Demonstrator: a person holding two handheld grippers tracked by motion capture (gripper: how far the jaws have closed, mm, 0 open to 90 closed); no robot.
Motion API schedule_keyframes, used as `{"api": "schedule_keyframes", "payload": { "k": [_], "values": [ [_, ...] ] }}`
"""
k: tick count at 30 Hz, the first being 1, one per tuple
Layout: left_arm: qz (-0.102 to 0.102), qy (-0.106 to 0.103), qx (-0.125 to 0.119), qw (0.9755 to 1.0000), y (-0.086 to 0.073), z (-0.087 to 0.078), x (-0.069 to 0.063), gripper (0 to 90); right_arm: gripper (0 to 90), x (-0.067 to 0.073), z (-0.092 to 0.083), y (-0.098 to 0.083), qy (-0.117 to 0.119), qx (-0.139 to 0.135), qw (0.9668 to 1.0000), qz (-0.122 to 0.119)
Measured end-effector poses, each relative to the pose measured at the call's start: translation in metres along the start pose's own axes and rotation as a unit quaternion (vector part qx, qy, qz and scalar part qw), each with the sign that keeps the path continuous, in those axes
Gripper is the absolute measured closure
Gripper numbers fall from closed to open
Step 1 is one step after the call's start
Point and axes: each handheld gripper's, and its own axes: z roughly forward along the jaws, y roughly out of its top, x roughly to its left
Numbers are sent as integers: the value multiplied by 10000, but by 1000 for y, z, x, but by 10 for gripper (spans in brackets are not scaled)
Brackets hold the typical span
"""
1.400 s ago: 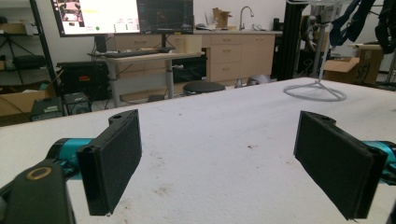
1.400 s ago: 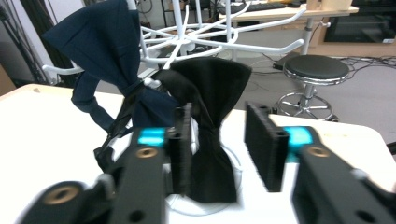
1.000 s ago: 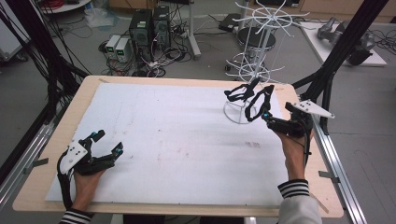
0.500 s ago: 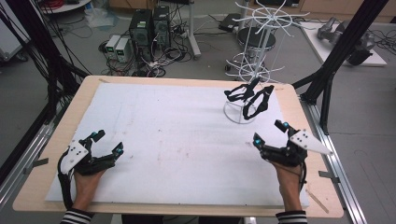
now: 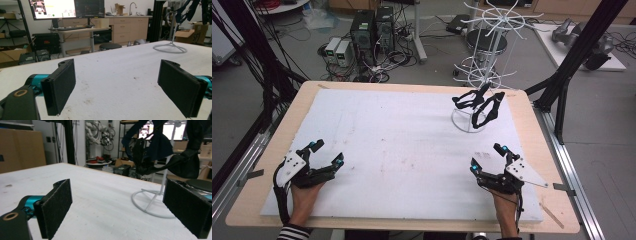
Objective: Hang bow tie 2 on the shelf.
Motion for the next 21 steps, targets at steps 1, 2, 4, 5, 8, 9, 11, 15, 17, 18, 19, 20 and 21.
{"api": "schedule_keyframes", "payload": {
  "k": [1,2,4,5,8,9,11,15,17,18,19,20,21],
  "values": [
    [3,-1,2,10000,0,0,0,153,81,0,0,-1,-5,-36,10000,35],
    [-3,-8,-14,10000,0,0,0,153,81,0,-1,-3,-18,-84,9999,75],
    [-40,-10,-40,10000,0,0,0,153,81,1,-3,-7,-93,-110,9999,72],
    [-44,-11,-52,10000,0,-1,0,153,81,1,-4,-9,-108,-143,9998,39],
    [-28,-30,-35,10000,0,-1,1,153,81,2,-5,-17,-106,-182,9998,-44],
    [-40,-35,-41,10000,0,-1,1,153,81,2,-5,-20,-124,-169,9998,-50],
    [-56,-30,-57,10000,0,-2,1,153,81,2,-5,-24,-110,-147,9998,-54],
    [-34,-41,-44,10000,0,-2,1,153,80,2,-4,-29,-177,-108,9998,-83],
    [-30,-22,-61,10000,0,-2,0,153,81,2,-4,-29,-207,-104,9997,-83],
    [-29,-20,-65,10000,0,-2,0,153,81,2,-4,-29,-212,-119,9997,-91],
    [-26,-24,-65,10000,0,-2,0,153,81,2,-4,-29,-186,-112,9997,-75],
    [-13,-19,-60,10000,0,-2,0,153,81,2,-4,-29,-186,-109,9997,-76],
    [-11,-5,-72,10000,-1,-2,0,153,81,2,-4,-29,-185,-94,9998,-63]
  ]
}}
